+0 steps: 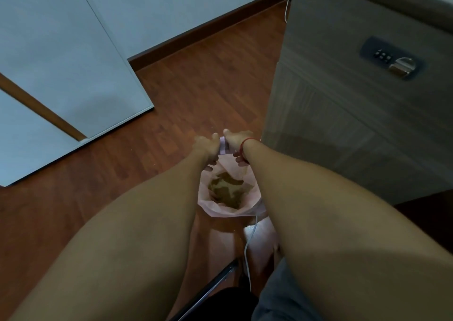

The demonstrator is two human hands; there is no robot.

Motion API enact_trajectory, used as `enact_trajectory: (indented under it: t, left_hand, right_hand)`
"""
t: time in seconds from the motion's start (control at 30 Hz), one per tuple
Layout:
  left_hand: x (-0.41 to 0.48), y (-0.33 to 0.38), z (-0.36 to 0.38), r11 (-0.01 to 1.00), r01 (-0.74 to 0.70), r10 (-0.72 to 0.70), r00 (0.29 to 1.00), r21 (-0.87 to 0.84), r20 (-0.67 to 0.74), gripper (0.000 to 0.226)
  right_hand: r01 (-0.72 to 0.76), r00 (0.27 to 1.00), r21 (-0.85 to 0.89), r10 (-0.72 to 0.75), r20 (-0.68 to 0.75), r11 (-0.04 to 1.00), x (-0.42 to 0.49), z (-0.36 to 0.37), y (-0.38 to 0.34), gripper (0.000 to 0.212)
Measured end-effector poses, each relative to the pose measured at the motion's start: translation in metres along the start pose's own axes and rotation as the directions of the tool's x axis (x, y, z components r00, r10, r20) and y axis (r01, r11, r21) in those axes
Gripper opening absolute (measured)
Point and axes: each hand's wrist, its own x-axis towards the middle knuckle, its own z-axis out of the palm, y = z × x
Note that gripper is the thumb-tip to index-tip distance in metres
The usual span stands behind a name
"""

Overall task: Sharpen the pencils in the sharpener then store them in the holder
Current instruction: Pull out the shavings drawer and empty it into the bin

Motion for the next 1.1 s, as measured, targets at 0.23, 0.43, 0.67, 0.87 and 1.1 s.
enact_trajectory:
  t: [0.23,0.43,0.67,0.87,1.1]
  left_hand:
    - [-0.003,0.004,-0.002,0.999,0.010,-0.010,1.000,-0.032,0.018,0.054]
    - [-0.007,0.008,-0.006,0.993,0.050,-0.046,0.998,-0.109,0.041,0.054]
    - [-0.009,0.009,-0.011,0.980,0.060,-0.050,0.997,-0.189,0.056,0.055]
    - [-0.008,0.011,-0.013,0.972,0.062,-0.058,0.998,-0.228,0.022,0.054]
    - [-0.011,0.019,-0.013,0.966,0.057,-0.062,0.998,-0.251,-0.009,0.054]
  right_hand:
    - [0.007,1.000,-0.026,-0.006,0.017,1.000,-0.003,-0.005,-0.009,0.056]
    - [-0.027,0.998,-0.012,0.028,0.050,1.000,-0.006,-0.009,-0.010,0.064]
    - [-0.007,0.998,0.014,0.006,0.056,1.000,-0.010,-0.007,-0.018,0.066]
    - [-0.019,0.999,0.038,0.017,0.051,0.999,-0.012,-0.008,-0.019,0.063]
    - [-0.009,1.000,0.073,0.007,0.020,0.997,-0.014,-0.009,-0.025,0.066]
